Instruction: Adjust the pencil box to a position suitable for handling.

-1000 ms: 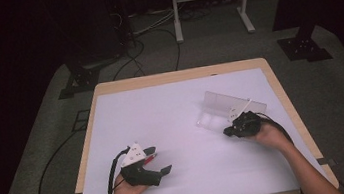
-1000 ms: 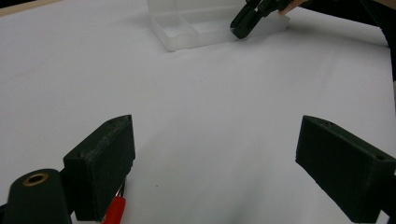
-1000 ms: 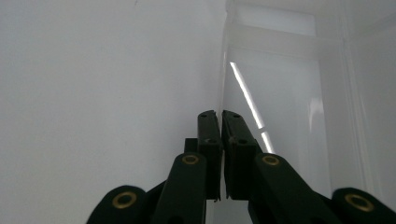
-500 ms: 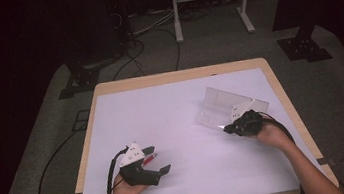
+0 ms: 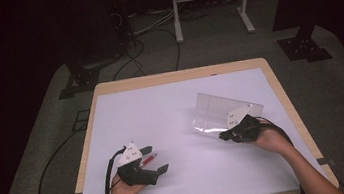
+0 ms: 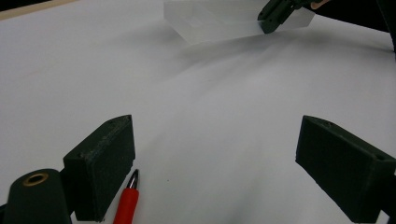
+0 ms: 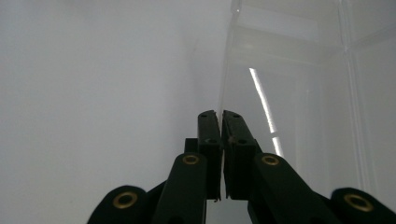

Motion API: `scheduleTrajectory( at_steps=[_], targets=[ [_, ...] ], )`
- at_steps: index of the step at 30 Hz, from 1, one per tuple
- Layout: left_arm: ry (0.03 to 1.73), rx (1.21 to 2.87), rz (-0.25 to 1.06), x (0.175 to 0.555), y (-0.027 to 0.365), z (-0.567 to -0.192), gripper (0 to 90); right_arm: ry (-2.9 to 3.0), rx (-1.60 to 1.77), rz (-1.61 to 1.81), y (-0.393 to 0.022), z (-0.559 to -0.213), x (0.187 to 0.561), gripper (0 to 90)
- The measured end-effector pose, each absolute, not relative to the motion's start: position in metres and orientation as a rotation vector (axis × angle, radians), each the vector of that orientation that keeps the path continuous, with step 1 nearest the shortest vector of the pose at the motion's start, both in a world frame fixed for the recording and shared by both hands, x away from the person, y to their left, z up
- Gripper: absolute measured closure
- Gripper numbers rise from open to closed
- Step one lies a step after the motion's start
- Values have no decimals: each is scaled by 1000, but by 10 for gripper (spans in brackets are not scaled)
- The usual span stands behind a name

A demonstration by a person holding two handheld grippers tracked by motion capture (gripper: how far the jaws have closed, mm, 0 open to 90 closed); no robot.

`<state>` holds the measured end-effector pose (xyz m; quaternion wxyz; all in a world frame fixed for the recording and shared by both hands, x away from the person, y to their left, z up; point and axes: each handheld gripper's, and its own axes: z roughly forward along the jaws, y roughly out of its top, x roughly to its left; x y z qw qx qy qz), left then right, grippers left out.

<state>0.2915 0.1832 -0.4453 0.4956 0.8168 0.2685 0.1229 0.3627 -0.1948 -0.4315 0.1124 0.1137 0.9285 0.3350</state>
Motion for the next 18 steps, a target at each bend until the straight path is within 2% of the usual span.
scheduleTrajectory(
  at_steps=[18],
  targets=[
    [658,1984,303,292,186,-445,109,2768,187,1025,-173,-432,345,865]
  ],
)
